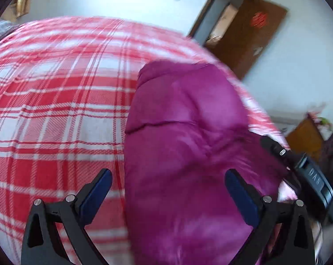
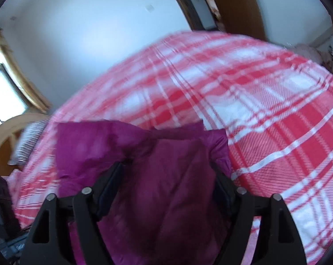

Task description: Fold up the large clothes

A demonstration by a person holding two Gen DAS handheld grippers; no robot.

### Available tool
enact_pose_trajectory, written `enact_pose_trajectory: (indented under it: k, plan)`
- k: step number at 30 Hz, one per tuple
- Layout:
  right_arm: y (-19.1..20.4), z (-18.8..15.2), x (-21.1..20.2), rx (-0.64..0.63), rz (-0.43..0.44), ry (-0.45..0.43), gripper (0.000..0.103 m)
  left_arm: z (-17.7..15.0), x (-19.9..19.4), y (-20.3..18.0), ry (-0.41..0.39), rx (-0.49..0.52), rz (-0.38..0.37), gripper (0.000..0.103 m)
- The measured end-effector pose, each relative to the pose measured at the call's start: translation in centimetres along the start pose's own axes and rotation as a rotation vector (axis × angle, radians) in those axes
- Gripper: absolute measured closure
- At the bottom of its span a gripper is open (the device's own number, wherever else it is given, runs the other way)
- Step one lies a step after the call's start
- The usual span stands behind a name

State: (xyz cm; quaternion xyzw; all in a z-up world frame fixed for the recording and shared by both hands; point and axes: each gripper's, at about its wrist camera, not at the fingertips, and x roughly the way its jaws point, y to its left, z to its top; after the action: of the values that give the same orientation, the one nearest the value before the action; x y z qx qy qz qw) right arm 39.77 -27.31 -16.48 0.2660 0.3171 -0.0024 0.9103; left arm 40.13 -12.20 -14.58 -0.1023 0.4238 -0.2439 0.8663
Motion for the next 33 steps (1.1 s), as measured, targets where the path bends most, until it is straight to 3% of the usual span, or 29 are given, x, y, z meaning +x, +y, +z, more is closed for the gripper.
enact_pose_trajectory:
  k: [1, 3, 6, 10, 12, 14, 16, 19, 21, 23, 25, 29, 33]
  plan:
    - [0.0, 0.1, -1.3, -0.029, -0.009, -0.048, 0.0, -0.5, -0.7, 0.2, -0.001, 0.013, -0.028, 0.001]
    - [-0.3, 0.4, -2.2, -0.087, -0.081, -0.062, 0.0, -1.4, -0.8, 0.7, 0.026, 0.026, -0.08, 0.001]
    - [-1.9, 1.0, -1.2, -0.084, -0.059, 0.009, 0.009, -2.3, -0.2, 2.1, 0.032, -0.005, -0.146, 0.001]
    - [-3.3, 1.0, 0.2, -0.089, -0.028, 0.072, 0.01, -2.4, 1.0, 3.3, 0.043, -0.072, -0.275, 0.001]
    - [-4.3, 1.1, 1.2, -0.07, 0.016, 0.116, 0.011, -2.0, 1.4, 3.0, 0.05, -0.058, -0.291, 0.001]
    - [-4.3, 1.0, 1.7, -0.098, 0.086, 0.142, 0.02, -1.8, 2.1, 2.4, 0.066, -0.042, -0.314, 0.001]
    - [-3.6, 0.9, 2.8, -0.145, 0.09, 0.179, 0.026, -1.6, 2.7, 1.7, 0.072, -0.022, -0.309, 0.001]
    - [-3.8, 1.2, 4.2, -0.109, 0.155, 0.222, 0.033, -1.2, 3.3, 1.4, 0.075, -0.019, -0.309, 0.001]
    - [-4.2, 1.2, 4.7, -0.08, 0.204, 0.242, 0.044, -1.1, 3.3, 1.0, 0.073, -0.014, -0.307, 0.008]
    - [-4.3, 1.3, 4.8, -0.058, 0.253, 0.265, 0.064, -1.3, 2.9, 0.3, 0.068, -0.001, -0.304, 0.024]
    - [-4.1, 1.3, 4.4, -0.049, 0.274, 0.267, 0.072, -2.0, 2.0, -0.8, 0.055, 0.025, -0.278, 0.033]
    - [-3.3, 1.0, 2.7, -0.04, 0.299, 0.225, 0.079, -2.2, -0.2, -1.9, 0.031, 0.05, -0.265, 0.053]
    - [-1.4, 0.6, 0.4, -0.057, 0.34, 0.185, 0.081, -2.5, -3.7, -2.3, -0.005, 0.079, -0.24, 0.06]
